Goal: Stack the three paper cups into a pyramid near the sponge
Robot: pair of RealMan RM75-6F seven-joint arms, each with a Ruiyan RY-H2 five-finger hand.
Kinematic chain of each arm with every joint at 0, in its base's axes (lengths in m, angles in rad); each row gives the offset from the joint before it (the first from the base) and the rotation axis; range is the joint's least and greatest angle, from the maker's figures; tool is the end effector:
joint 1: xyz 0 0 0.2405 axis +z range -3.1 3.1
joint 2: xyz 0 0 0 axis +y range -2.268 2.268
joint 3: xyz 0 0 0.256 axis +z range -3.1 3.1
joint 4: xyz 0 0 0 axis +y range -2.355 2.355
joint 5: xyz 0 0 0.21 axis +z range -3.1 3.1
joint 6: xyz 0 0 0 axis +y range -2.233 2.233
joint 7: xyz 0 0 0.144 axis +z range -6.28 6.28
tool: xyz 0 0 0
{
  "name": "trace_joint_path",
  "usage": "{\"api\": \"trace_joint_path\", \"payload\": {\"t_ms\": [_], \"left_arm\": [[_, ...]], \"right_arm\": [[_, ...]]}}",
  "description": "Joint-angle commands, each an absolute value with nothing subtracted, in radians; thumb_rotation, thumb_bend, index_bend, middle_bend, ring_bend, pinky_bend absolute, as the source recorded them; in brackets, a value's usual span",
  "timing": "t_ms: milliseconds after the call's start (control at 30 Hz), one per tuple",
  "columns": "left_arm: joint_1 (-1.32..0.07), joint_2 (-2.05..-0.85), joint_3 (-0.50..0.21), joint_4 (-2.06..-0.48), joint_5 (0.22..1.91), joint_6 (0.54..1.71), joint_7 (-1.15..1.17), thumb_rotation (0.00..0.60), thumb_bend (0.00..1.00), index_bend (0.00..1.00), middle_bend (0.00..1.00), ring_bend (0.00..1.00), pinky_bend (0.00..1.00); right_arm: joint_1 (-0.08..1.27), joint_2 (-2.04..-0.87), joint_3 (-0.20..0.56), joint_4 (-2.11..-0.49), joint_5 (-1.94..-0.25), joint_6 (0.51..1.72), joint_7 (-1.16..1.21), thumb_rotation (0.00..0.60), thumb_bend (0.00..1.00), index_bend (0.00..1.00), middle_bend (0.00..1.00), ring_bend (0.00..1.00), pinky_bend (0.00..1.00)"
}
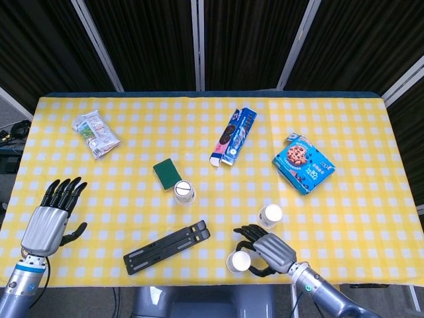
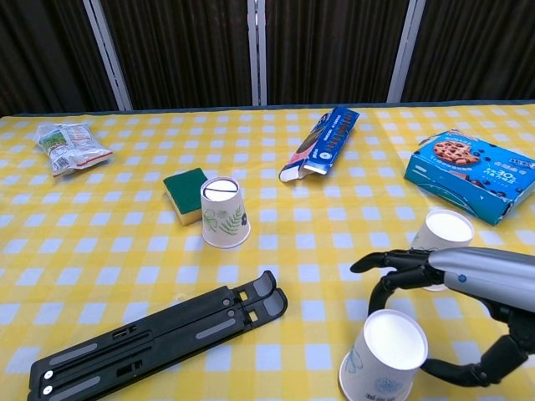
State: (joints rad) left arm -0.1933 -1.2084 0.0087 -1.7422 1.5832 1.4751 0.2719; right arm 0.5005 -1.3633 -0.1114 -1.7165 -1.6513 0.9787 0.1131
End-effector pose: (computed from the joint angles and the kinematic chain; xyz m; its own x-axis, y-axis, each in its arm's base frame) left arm -0.2482 0.1927 0.1101 0.4569 0.0097 0.8895 0.8707 -0.2096 -0.4449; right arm -0.1876 -0.2013 -0.0084 0.2839 -0.5832 0.7611 -0.8813 -0.4714 -0.0324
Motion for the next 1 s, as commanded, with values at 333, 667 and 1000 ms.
{"api": "trace_joint_path", "payload": {"t_ms": [333,667,1000], "left_arm": [[-0.188,-1.205,0.003,-1.742,1.584,1.474,0.268,0.600,0.28,0.00,0.00,0.00,0.00],[-0.185,-1.197,-0.004,-1.741,1.581,1.470,0.249,0.600,0.28,0.00,0.00,0.00,0.00],[-0.180,-1.191,-0.009,-1.740,1.585,1.474,0.232,0.600,0.28,0.00,0.00,0.00,0.00]], "right_arm": [[0.505,-1.330,-0.071,-1.772,-1.614,1.003,0.053,0.600,0.30,0.40,0.06,0.00,0.00],[0.532,-1.291,0.072,-1.864,-1.477,1.048,-0.058,0.600,0.30,0.40,0.06,0.00,0.00],[0.615,-1.377,0.172,-1.791,-1.289,0.972,-0.135,0.600,0.30,0.40,0.06,0.00,0.00]]}}
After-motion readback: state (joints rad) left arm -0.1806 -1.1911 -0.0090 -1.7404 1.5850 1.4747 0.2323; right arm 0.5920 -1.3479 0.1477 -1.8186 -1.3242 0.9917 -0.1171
